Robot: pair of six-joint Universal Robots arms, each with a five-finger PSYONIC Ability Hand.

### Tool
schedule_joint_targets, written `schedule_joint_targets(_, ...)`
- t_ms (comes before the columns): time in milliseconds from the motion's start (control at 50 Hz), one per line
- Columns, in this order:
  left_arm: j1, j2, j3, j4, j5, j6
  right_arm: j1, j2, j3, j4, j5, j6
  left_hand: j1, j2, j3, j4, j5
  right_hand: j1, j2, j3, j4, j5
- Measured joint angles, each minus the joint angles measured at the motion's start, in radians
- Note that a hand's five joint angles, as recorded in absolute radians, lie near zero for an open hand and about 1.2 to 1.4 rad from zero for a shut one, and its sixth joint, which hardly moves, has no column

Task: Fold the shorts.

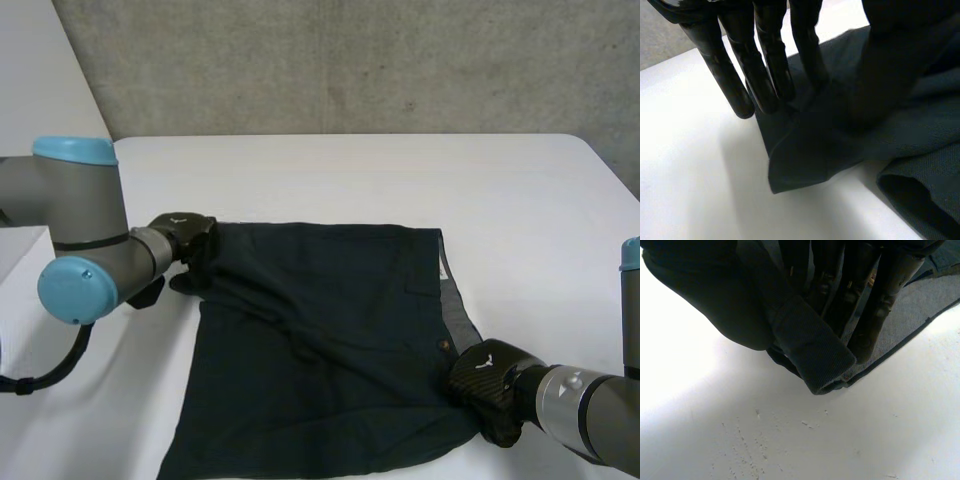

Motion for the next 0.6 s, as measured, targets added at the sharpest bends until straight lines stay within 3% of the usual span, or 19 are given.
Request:
schedule_joint_targets(60, -0.008, -0.007, 0.005, -0.002, -0.002, 0.001, 0.000, 0.000, 0.000, 0.000, 0.000, 0.000, 0.181, 0.255, 0.246, 0.256, 0.228, 0.000, 0.000, 0.000, 0.000, 0.000)
schedule_joint_targets(180, -0.014, 0.003, 0.002, 0.000, -0.019, 0.006, -0.001, 0.000, 0.000, 0.000, 0.000, 0.000, 0.181, 0.289, 0.281, 0.292, 0.232, 0.000, 0.000, 0.000, 0.000, 0.000)
schedule_joint_targets(300, 0.021, 0.051, -0.034, 0.021, -0.088, 0.018, 0.000, 0.000, -0.001, 0.000, -0.001, 0.000, 0.181, 0.291, 0.286, 0.292, 0.232, 0.000, 0.000, 0.000, 0.000, 0.000)
schedule_joint_targets(340, 0.032, 0.063, -0.051, 0.029, -0.098, 0.022, 0.000, -0.001, -0.001, 0.001, -0.001, 0.001, 0.109, 0.162, 0.176, 0.176, 0.195, 0.000, 0.000, 0.000, 0.000, 0.000)
schedule_joint_targets(360, 0.036, 0.068, -0.060, 0.032, -0.099, 0.023, 0.000, -0.001, -0.001, 0.001, -0.001, 0.001, -0.074, 0.006, 0.008, 0.006, 0.058, 0.000, 0.000, 0.000, 0.000, 0.000)
schedule_joint_targets(380, 0.041, 0.077, -0.075, 0.036, -0.095, 0.026, 0.001, -0.001, -0.002, 0.001, -0.001, 0.002, -0.074, 0.006, 0.008, 0.006, 0.058, 0.000, 0.000, 0.000, 0.000, 0.000)
schedule_joint_targets(400, 0.042, 0.082, -0.084, 0.038, -0.091, 0.027, 0.001, -0.002, -0.003, 0.001, -0.001, 0.003, -0.302, -0.212, -0.207, -0.215, -0.174, 0.000, 0.000, 0.000, 0.000, 0.000)
schedule_joint_targets(420, 0.041, 0.088, -0.093, 0.039, -0.084, 0.028, 0.001, -0.003, -0.003, 0.001, -0.001, 0.005, -0.394, -0.318, -0.312, -0.321, -0.302, 0.000, 0.000, 0.000, 0.000, 0.000)
schedule_joint_targets(480, 0.029, 0.108, -0.114, 0.042, -0.063, 0.032, 0.002, -0.007, -0.004, 0.001, -0.002, 0.008, -0.546, -0.494, -0.488, -0.502, -0.493, 0.000, 0.000, 0.000, 0.000, 0.000)
schedule_joint_targets(600, -0.003, 0.185, -0.159, 0.040, -0.038, 0.036, 0.006, -0.018, -0.014, -0.002, -0.006, 0.013, -0.584, -0.565, -0.558, -0.568, -0.563, 0.000, 0.000, 0.000, 0.000, 0.000)
